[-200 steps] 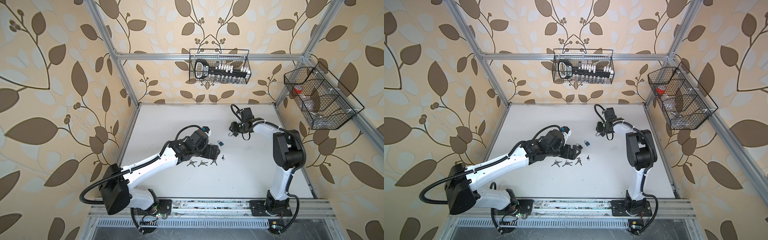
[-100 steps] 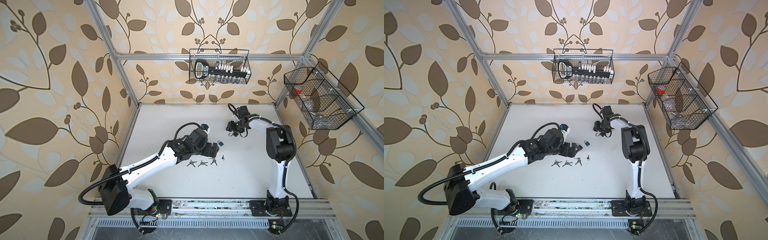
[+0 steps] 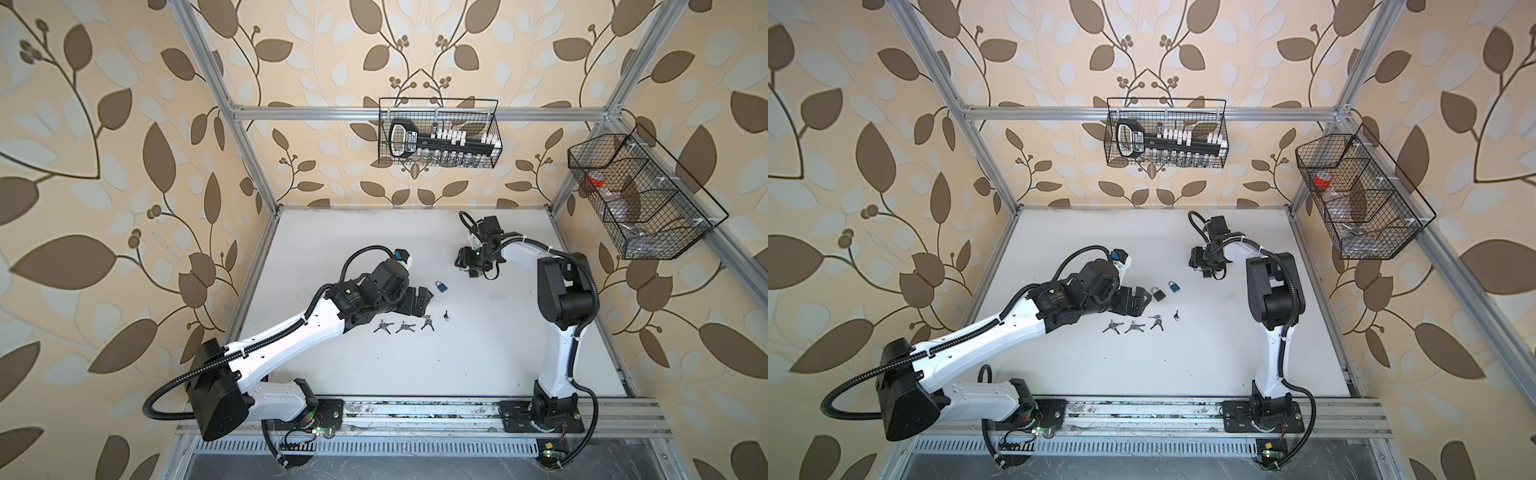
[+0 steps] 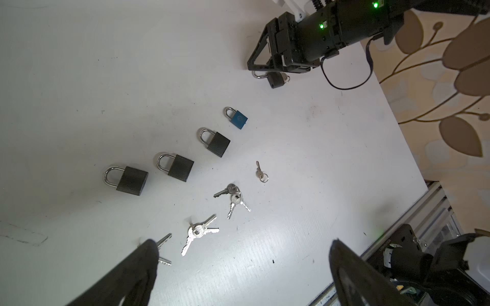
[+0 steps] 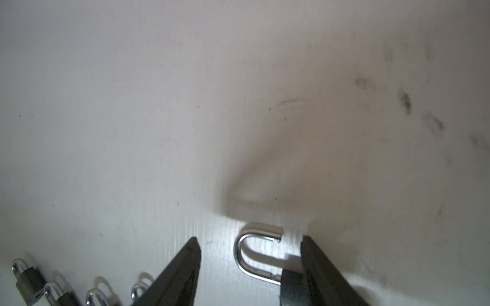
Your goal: Lock with the key
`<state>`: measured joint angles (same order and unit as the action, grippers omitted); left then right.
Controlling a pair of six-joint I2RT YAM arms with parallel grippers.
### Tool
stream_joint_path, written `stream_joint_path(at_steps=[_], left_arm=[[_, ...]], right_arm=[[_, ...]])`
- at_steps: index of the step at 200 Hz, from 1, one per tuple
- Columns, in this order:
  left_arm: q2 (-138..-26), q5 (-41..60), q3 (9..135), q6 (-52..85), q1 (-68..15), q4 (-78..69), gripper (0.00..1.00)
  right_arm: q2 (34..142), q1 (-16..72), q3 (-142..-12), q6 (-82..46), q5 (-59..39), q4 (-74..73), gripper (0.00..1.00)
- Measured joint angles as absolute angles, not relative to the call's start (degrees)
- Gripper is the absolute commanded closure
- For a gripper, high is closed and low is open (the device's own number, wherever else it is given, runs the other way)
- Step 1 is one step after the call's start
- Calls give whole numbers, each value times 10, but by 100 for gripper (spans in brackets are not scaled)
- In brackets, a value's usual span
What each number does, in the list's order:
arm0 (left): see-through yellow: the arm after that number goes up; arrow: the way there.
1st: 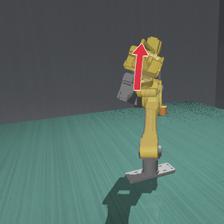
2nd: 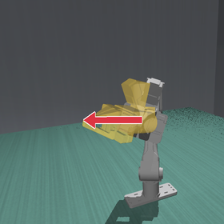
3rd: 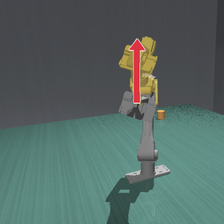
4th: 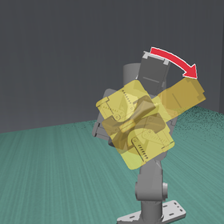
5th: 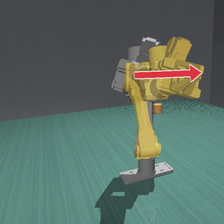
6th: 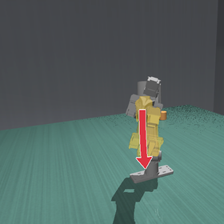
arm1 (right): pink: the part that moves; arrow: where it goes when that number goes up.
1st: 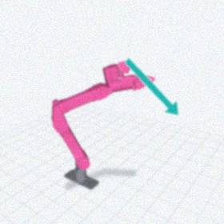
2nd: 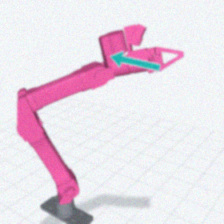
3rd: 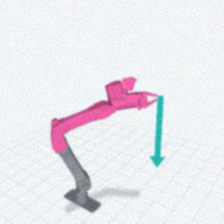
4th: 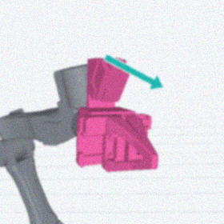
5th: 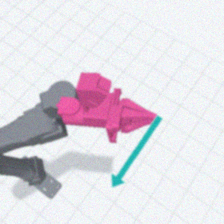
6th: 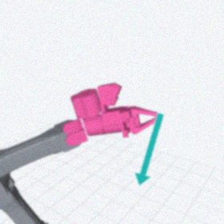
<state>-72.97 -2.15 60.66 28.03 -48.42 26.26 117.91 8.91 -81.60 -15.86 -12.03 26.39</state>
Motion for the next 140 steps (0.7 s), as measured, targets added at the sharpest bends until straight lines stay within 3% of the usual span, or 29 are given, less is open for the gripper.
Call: stream_joint_path(at_steps=[74,140], left_arm=[[-730,-21,605,281,-484,263,1],[-730,-21,599,282,-484,263,1]], right_arm=[[1133,91,-749,-157,-111,249,37],[1128,127,-745,-132,-42,264,45]])
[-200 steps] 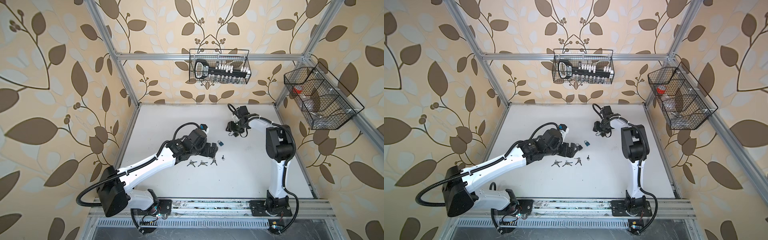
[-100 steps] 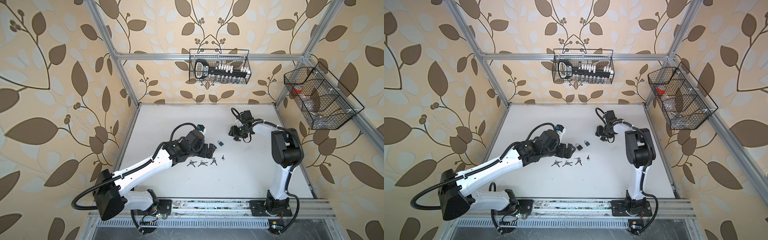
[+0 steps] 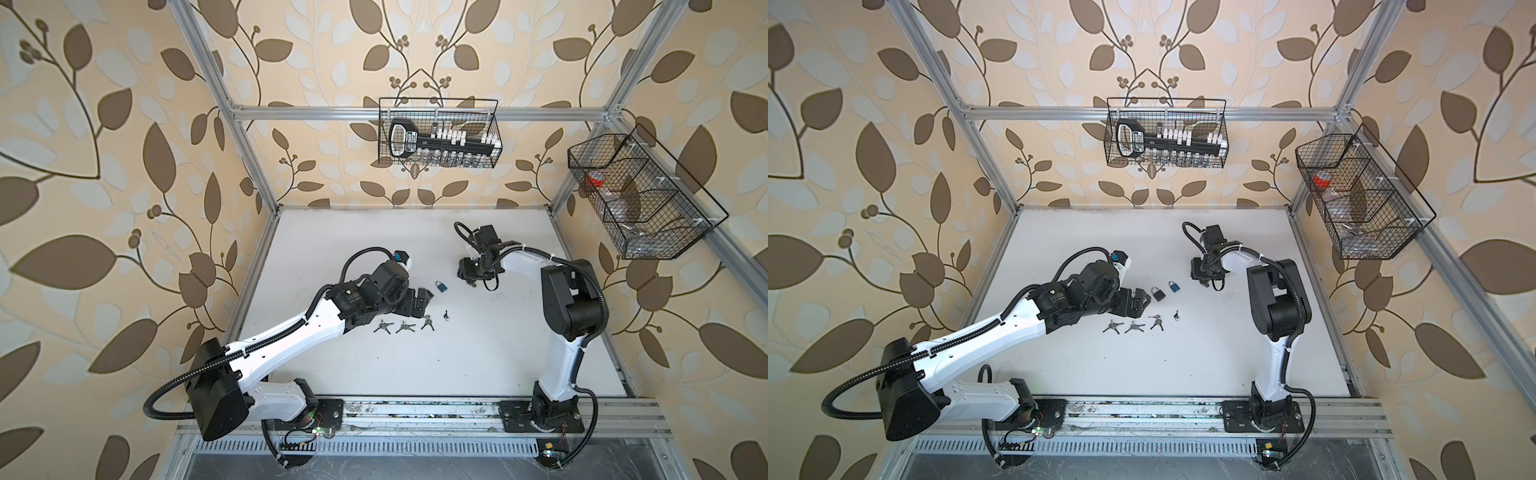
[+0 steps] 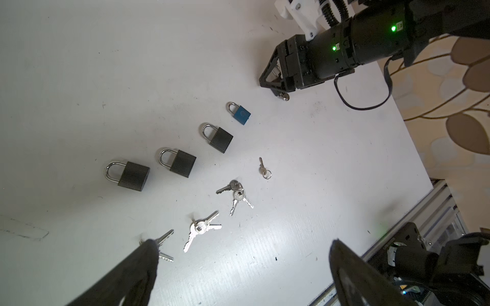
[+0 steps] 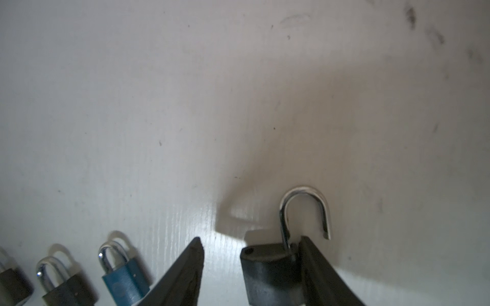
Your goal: Lock with the key
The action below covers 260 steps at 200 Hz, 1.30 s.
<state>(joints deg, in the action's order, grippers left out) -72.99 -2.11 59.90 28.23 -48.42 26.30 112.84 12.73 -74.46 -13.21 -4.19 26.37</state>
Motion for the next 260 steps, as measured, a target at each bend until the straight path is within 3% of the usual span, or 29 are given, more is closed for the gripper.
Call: stream_joint_path(at_steps=[61,121,180,194,212,231,260], left_arm=[[-730,-20,594,284,-484,262,1],[-730,-20,589,285,-484,259,1],[-730,-22,587,285,-484,259,1],[-730,-22,587,285,-483,259,1],[-729,-23,587,285,-483,259,1],[-727,-26,587,285,-475,259,1],[-703,-18,575,285,-440,257,1]], right_arm=[[1126,138,-743,-122,-1,281,47],[1125,142,-741,-116,19,289,58],[1104,144,-714,-124,24,286,76],[1095,145,-704,-127,25,286,86],[1077,145,-686,-135,32,284,89],[1031,145,-655,-148,42,272,96],[936,145,-619,-165,43,240,100]])
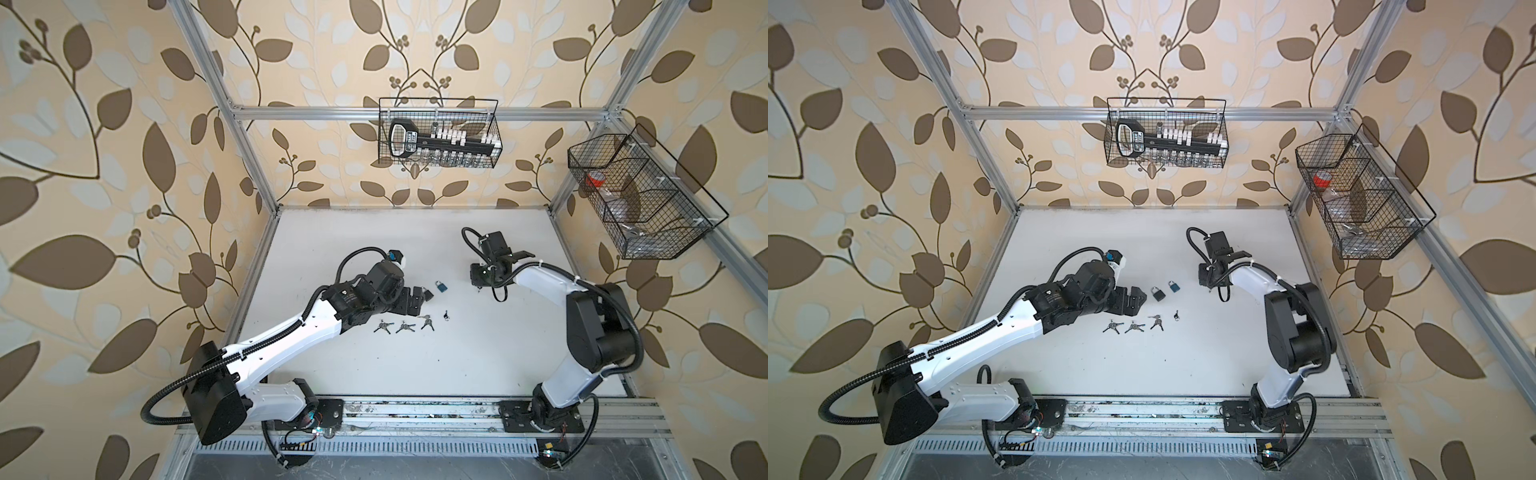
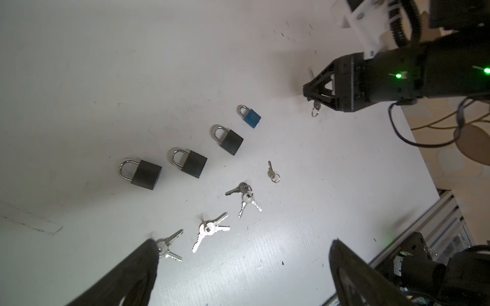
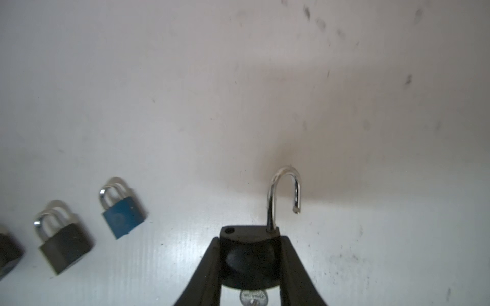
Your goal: Lock with the key
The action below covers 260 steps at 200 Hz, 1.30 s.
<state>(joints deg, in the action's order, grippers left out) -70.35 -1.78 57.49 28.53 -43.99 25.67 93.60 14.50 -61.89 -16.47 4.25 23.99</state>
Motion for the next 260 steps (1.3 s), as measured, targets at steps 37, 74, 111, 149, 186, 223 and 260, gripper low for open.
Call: stream_joint_path(at_steps=[37,74,111,149,186,223,260], left_arm=[[-653,14,556,289,-358,254,1],[-603,48,549,301,-287,252,1],[-570,119,545,319,-223,229,3],[-558,201,545,326,-201,187,17],[-559,322,536,347,-203,90,29],[-577,401,534,350,-244,20,37],[-594,436,535,339,-296,5,44]], right_arm=[[816,145,-578,-176,9,188,100],[701,148,-508,-167,-106,114,100],[636,162,-469,-149,-230,53,100],[633,202,-470,-112,-333,39,100],[633,255,-483,-88,-411,46,100],[656,283,-517,-87,-482,43,100],[686,321,-530,-88,-526,39,100]])
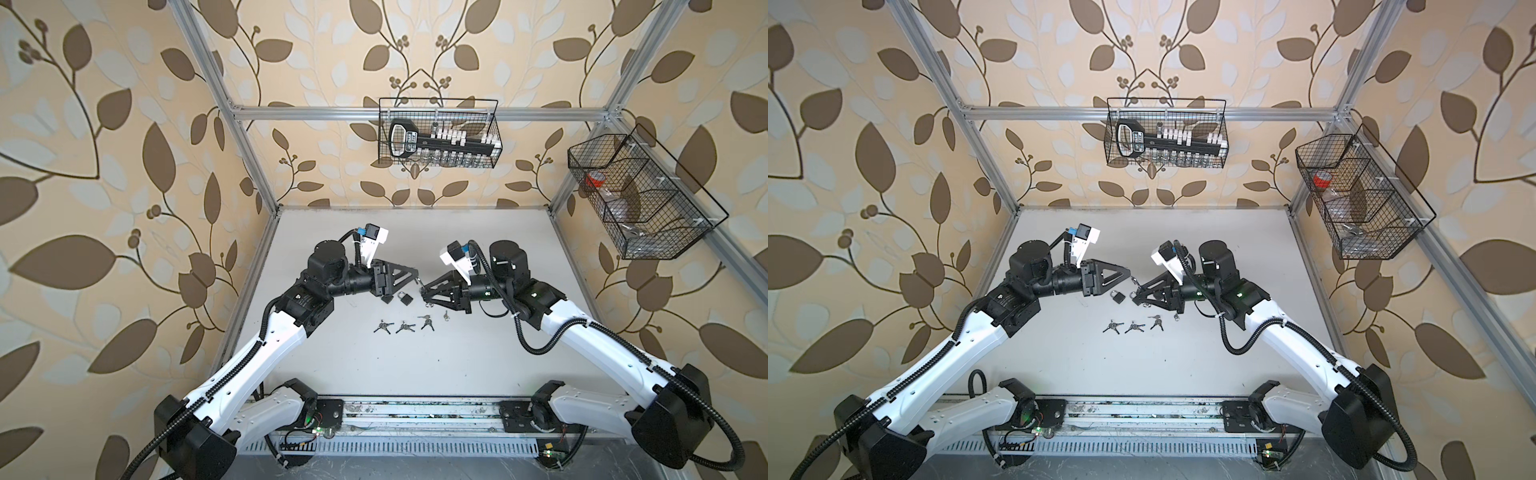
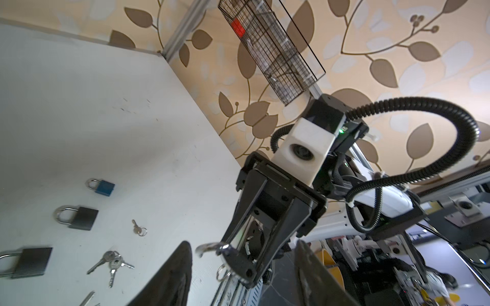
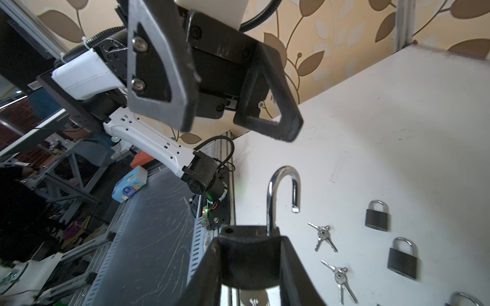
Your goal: Lock with the key
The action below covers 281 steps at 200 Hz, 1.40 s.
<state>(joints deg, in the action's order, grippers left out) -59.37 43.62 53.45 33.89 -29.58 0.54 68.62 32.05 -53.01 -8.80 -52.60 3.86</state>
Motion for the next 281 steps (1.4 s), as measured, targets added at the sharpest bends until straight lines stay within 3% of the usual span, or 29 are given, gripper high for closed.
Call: stream_joint_path(at_steps=[97,103,112,128,151,209,281], left_arm=[[-613,465,535,316,-304,-7,64],[-613,465,535,315,-304,-7,61],[-613,466,536,312,-304,-7,49],[-613,466,537,314,-305,-3,41],[-613,471,537,314,-308,2,38],[-613,491,539,316,-311,2,58],[-611,491,539,314,-312,9,68]], right_arm=[[686,328,-530,-109,-551,25,100],[686,328,-530,-110,-551,25,100],[684,328,-530,-111,-551,25,100],[682,328,-530,-111,-559,21,100],[682,328,-531,-111,-579,19,100],[679,329,-533,-111,-580,14,100],[654,303,-533,-117,-514,7,100]])
